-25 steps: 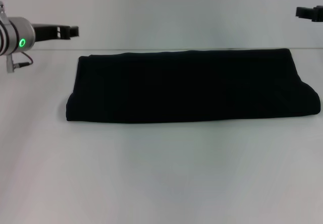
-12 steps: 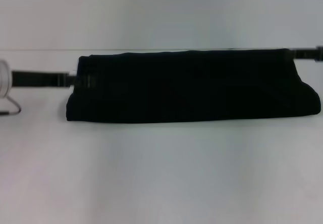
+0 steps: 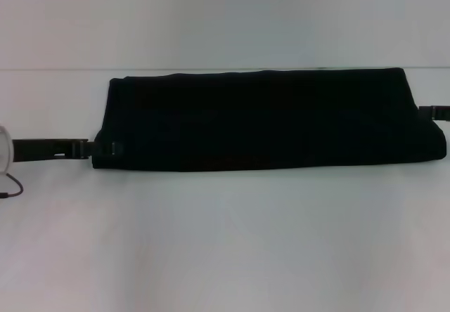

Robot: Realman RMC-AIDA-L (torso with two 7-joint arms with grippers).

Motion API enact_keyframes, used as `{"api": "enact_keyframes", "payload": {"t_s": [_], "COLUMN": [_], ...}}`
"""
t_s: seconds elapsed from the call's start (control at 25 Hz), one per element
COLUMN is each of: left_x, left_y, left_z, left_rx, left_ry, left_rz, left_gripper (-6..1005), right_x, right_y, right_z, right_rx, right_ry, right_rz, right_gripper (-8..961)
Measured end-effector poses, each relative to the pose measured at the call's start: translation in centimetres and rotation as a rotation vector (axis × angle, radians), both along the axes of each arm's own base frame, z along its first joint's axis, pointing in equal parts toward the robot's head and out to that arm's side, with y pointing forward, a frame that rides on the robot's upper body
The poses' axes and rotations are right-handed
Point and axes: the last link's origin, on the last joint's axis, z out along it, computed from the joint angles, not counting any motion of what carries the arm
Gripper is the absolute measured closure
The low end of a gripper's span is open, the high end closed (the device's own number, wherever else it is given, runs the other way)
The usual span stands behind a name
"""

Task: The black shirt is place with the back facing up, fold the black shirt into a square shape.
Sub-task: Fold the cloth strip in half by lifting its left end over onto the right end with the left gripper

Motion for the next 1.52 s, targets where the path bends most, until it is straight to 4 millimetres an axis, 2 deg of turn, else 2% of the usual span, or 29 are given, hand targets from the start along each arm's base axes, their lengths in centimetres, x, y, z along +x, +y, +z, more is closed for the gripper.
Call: {"api": "enact_keyframes", "payload": {"t_s": [0.32, 0.84, 1.28, 1.52], "left_x": [-0.6, -0.3, -0.4, -0.3], "left_y": [1.1, 1.0, 1.4, 1.6], "left_z": [-1.2, -1.5, -1.5, -1.5], "left_rx": [-0.003, -0.034, -0.023, -0.024], "left_ry": [0.067, 0.070, 0.090, 0.098], "left_rz": [0.026, 0.005, 0.005, 0.001], "left_gripper": [113, 164, 384, 602], "right_x": [0.2, 0.3, 1.5, 1.7], "right_y": [-0.2, -0.1, 0.1, 0.2], "right_z": [-0.2, 0.1, 0.0, -0.5], "right_rx": [-0.001, 0.008, 0.002, 0.001], "right_ry": [0.002, 0.000, -0.078, -0.091], "right_rz": [-0.006, -0.016, -0.091, -0.105], "right_gripper": [69, 78, 96, 106]}}
